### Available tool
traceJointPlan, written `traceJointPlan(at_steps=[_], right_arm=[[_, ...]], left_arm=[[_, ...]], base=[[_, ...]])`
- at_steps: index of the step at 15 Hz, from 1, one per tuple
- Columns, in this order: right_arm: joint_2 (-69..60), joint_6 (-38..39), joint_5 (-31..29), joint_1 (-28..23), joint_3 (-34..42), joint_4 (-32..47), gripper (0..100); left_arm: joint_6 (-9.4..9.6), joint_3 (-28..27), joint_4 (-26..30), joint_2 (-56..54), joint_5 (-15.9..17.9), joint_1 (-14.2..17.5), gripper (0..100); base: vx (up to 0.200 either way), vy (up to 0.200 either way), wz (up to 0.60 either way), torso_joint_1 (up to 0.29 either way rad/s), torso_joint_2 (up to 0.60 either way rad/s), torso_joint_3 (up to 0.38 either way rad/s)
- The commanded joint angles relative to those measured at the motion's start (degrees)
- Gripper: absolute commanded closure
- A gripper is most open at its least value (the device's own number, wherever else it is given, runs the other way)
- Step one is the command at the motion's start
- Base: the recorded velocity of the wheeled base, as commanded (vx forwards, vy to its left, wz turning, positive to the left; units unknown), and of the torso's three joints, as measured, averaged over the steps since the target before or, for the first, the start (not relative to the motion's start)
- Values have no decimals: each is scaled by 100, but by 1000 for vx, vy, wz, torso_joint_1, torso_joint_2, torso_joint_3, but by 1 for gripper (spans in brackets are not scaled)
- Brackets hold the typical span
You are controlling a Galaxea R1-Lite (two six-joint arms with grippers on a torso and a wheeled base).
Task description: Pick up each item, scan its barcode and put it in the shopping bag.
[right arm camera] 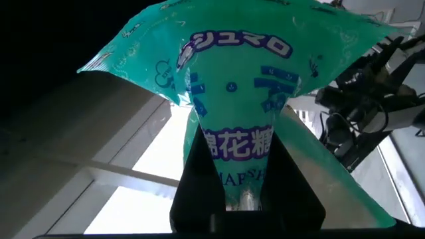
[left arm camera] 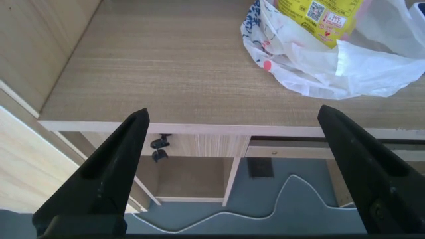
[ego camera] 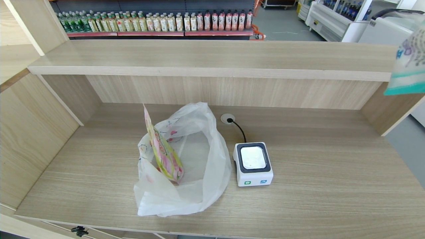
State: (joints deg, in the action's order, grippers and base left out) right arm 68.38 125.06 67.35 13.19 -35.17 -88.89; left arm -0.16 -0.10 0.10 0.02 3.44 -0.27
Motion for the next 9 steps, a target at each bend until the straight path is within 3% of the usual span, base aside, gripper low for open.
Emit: traceJointPlan(at_steps=[1,4,9], right_arm=[[-53,159,59,43,247,-23,100],[-202,642,111,61,414,-23,100],[-70,589,129,386,476,-111,100]], left_arm=[[-2,1,-1,-2,-1,0,0],[-2,1,-1,-2,-1,0,0],[-2,1,-1,-2,-1,0,0]], base=[[0,0,0,0,0,0],[0,0,0,0,0,0],[0,0,0,0,0,0]])
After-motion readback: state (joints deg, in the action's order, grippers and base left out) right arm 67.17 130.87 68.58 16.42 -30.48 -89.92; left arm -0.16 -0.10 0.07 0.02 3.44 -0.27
